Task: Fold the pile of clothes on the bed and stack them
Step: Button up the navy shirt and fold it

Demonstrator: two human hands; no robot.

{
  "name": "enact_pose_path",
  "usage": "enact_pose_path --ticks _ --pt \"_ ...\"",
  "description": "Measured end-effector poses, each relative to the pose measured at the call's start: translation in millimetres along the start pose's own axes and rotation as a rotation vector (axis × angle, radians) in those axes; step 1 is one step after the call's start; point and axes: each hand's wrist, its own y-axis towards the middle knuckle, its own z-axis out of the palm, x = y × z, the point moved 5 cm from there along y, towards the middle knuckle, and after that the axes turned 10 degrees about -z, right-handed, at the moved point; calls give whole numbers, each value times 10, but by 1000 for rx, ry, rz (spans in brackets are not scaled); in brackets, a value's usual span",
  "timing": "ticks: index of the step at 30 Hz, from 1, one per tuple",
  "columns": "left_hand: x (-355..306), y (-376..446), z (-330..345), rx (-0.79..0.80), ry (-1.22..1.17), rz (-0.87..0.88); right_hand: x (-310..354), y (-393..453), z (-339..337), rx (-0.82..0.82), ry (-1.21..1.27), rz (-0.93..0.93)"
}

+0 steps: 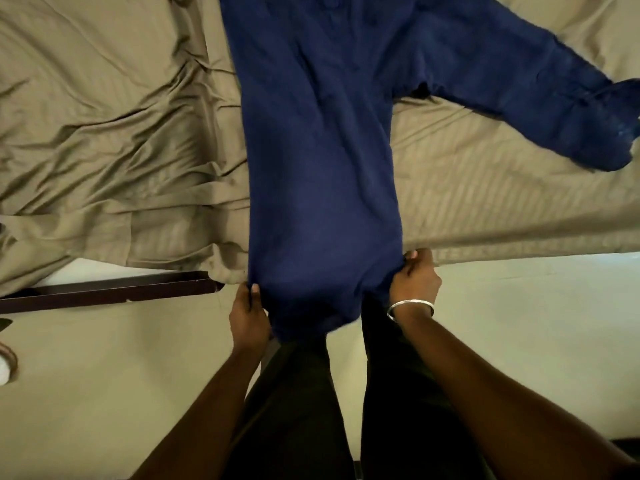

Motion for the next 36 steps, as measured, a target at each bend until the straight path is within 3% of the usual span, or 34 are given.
enact_pose_path --ticks 2,5,8,10,15,19,25,28,32,36 --pt "27 26 -9 -40 -72 -89 -46 -29 5 -62 62 37" --pt "14 12 43 38 -120 -95 -59 -172 79 94 169 -48" --pt "30 52 25 30 35 -60 -116 -327 179 223 132 -125" --pt "32 74 -17 -32 131 -63 -150 -344 179 177 98 -150" --pt "25 101 -110 -65 125 -50 -237 -278 64 56 163 -162" --pt "56 133 -125 -111 144 -71 -301 -332 -80 -2 71 -169" --pt "-16 165 -70 -144 199 -110 -56 -332 65 125 34 -250" --pt "-31 138 -75 -102 169 -114 0 -277 106 115 -25 -209" --pt "-101 92 -57 19 -39 -177 -92 -247 12 -32 224 -191" --pt "-160 161 -57 3 192 -134 -258 -196 -107 -62 226 -78"
